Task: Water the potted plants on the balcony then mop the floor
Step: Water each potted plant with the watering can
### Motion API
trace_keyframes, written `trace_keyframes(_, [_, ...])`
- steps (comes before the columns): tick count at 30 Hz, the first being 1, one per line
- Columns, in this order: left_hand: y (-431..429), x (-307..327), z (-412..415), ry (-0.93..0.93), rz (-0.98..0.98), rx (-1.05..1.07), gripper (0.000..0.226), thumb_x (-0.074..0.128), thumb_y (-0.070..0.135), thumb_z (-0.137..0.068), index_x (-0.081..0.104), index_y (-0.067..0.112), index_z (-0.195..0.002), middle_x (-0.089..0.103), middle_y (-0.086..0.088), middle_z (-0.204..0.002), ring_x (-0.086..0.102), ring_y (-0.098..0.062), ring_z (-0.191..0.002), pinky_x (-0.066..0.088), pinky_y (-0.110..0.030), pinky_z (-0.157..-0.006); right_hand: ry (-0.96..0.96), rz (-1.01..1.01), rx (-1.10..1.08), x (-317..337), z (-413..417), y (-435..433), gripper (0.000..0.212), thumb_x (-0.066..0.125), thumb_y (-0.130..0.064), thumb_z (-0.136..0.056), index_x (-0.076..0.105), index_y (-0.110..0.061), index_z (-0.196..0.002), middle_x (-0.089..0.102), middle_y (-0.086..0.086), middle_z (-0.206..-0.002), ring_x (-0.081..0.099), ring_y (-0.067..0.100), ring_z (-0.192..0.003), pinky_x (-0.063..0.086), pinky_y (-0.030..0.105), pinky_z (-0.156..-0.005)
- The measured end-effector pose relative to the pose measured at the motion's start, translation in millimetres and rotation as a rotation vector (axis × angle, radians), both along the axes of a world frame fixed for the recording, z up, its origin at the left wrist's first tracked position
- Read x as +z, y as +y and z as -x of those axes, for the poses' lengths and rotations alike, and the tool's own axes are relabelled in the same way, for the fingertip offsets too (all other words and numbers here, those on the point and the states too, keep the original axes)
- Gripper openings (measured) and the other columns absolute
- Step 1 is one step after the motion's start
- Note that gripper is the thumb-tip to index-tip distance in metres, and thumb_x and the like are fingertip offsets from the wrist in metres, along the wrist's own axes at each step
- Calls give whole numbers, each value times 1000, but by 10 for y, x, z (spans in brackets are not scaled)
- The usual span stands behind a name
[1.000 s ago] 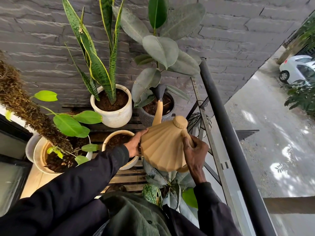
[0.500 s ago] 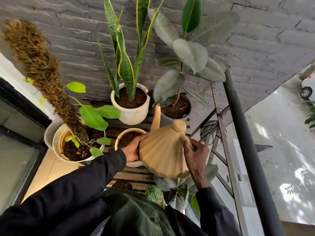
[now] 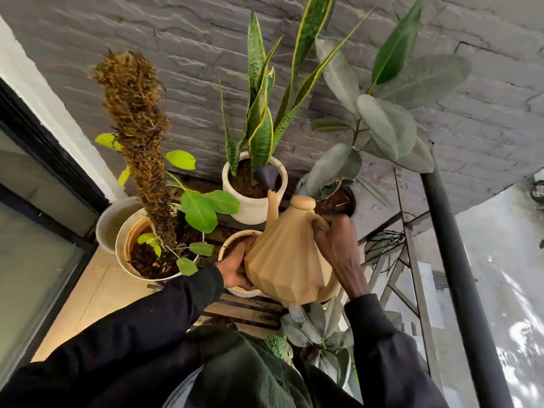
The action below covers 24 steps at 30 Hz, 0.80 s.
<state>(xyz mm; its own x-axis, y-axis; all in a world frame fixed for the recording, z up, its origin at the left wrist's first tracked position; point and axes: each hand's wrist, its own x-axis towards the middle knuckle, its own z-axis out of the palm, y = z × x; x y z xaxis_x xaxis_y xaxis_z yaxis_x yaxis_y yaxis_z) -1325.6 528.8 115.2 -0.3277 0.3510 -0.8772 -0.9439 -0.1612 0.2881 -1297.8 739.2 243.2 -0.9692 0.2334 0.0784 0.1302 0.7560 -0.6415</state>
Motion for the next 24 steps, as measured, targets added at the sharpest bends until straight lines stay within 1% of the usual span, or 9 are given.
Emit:
trace_keyframes(2, [-35, -3, 28, -13, -38, 24, 58, 57, 67, -90, 68, 17, -116, 69, -14, -111, 60, -33, -102, 48, -46, -77, -24, -44, 1, 46, 152, -43, 39, 61, -8, -89, 42, -3, -55, 36, -2, -49, 26, 14, -46, 27, 31, -44])
trace_keyframes(4, [-57, -3, 51, -27, -65, 45, 58, 60, 67, -89, 68, 15, -113, 68, -15, -105, 61, -34, -101, 51, -49, -82, -45, -71, 1, 81, 269, -80, 35, 60, -7, -87, 45, 4, -57, 42, 9, -50, 30, 18, -47, 28, 34, -46])
trace_keyframes(7, [-85, 0, 85, -43, -105, 62, 60, 62, 68, -88, 68, 12, -110, 68, -16, -107, 60, -36, -105, 45, -54, -103, -68, -91, -3, 137, 398, -111, 38, 61, -9, -87, 41, -3, -56, 45, 8, -51, 36, 21, -46, 26, 29, -46])
trace_keyframes(11, [-96, 13, 144, -68, -129, 79, 61, 64, 67, -87, 67, 10, -108, 67, -18, -108, 60, -37, -109, 42, -57, -112, -102, -100, -9, 184, 511, -134, 36, 63, -9, -89, 44, -5, -59, 46, 4, -54, 43, 24, -49, 31, 29, -48])
trace_keyframes(13, [-102, 11, 175, -82, -137, 88, 62, 67, 66, -85, 67, 9, -109, 68, -18, -108, 60, -38, -112, 42, -57, -112, -100, -112, -9, 201, 557, -158, 31, 63, -8, -89, 46, -2, -63, 49, 7, -57, 48, 29, -54, 33, 30, -51])
trace_keyframes(16, [-106, 53, 198, -91, -135, 92, 59, 66, 64, -87, 67, 8, -106, 67, -18, -106, 60, -37, -105, 45, -53, -107, -105, -142, -10, 217, 651, -195, 24, 65, -11, -91, 50, 0, -75, 59, 12, -70, 56, 32, -61, 31, 26, -48])
trace_keyframes(19, [-111, 66, 208, -106, -128, 102, 61, 67, 64, -86, 65, 7, -111, 65, -19, -111, 59, -37, -105, 47, -54, -102, -121, -183, 8, 189, 754, -212, 21, 65, -15, -91, 58, 3, -83, 67, 17, -81, 63, 33, -66, 37, 25, -49])
trace_keyframes(22, [-131, 40, 226, -113, -127, 111, 65, 69, 65, -84, 64, 7, -114, 64, -19, -116, 58, -38, -109, 47, -54, -103, -137, -202, 15, 167, 811, -222, 21, 65, -18, -91, 62, 2, -86, 70, 18, -85, 66, 34, -68, 52, 34, -54])
trace_keyframes(24, [-137, 38, 230, -110, -123, 106, 65, 68, 65, -84, 65, 8, -115, 64, -19, -116, 58, -38, -110, 47, -54, -101, -146, -208, 15, 165, 840, -223, 22, 64, -20, -91, 63, 2, -90, 70, 19, -88, 67, 36, -72, 53, 36, -56])
